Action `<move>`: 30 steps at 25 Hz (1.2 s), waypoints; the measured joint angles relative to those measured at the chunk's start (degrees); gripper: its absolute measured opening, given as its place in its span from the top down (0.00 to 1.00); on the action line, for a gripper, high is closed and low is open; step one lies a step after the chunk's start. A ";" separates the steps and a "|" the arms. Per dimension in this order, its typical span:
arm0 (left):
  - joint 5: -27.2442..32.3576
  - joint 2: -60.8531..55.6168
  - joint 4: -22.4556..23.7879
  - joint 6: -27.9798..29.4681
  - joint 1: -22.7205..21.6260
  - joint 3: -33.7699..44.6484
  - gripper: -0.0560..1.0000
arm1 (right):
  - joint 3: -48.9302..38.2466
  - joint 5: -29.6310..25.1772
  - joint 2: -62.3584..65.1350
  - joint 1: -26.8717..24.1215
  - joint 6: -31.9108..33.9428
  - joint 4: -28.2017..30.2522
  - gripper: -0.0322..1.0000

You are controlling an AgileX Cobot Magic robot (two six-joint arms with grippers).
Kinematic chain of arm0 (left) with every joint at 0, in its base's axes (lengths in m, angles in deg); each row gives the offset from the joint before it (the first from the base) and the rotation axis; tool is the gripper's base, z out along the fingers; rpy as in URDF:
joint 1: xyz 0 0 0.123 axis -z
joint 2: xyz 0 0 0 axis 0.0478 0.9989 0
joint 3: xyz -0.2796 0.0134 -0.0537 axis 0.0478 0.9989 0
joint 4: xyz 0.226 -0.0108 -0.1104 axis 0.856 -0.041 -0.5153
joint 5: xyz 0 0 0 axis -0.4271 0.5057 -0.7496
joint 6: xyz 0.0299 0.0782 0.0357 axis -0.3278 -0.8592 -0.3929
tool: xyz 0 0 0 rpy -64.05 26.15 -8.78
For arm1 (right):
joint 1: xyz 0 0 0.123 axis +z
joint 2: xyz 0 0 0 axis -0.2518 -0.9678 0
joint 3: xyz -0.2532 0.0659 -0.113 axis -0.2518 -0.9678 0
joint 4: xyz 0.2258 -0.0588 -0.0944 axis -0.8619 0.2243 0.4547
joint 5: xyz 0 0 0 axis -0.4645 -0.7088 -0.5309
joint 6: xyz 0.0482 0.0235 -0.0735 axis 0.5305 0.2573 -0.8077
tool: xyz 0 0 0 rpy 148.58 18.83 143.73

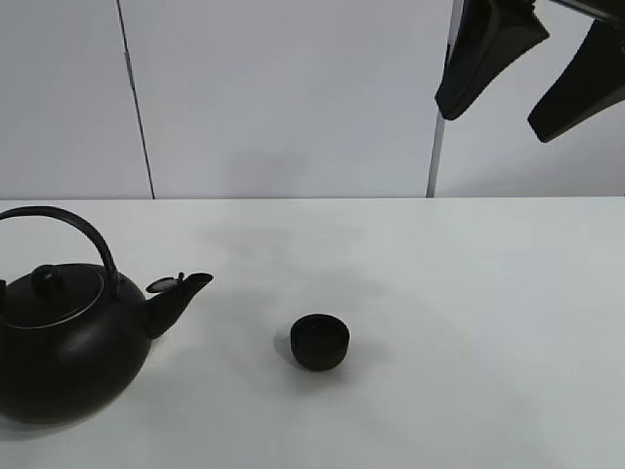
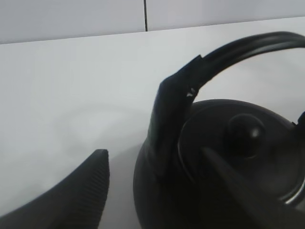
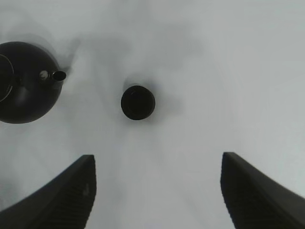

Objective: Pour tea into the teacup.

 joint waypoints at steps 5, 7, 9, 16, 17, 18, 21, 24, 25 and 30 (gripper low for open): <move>0.54 -1.44 1.14 2.48 0.00 2.34 0.56 | 0.00 0.05 0.00 0.00 0.00 0.00 0.48; 1.73 -3.91 2.72 2.86 0.00 2.82 0.56 | 0.00 0.05 0.00 0.00 0.00 0.00 0.48; 1.78 -7.99 4.19 3.03 0.00 2.88 0.56 | 0.00 0.11 0.00 0.00 0.00 0.00 0.48; 1.73 -22.04 6.73 3.66 0.00 3.19 0.56 | 0.00 0.24 0.00 0.00 0.00 -0.06 0.48; 1.73 -23.44 6.73 3.96 0.00 3.21 0.56 | 0.00 0.24 0.00 0.00 0.00 -0.12 0.48; 1.79 -24.40 6.73 4.14 0.00 3.09 0.56 | 0.00 0.24 0.00 0.00 0.00 -0.19 0.48; 8.30 -26.75 6.87 4.33 0.00 -0.30 0.56 | 0.00 0.24 0.00 0.00 0.00 -0.31 0.48; 19.69 -27.91 8.09 4.46 0.00 -6.58 0.56 | 0.00 0.24 0.00 0.00 0.00 -0.45 0.48; 24.67 -28.03 8.90 4.54 0.00 -9.40 0.56 | 0.00 0.24 0.00 0.00 0.00 -0.45 0.48; 52.58 -28.10 11.36 6.20 0.00 -25.64 0.56 | 0.00 0.19 0.00 0.00 0.00 -0.45 0.48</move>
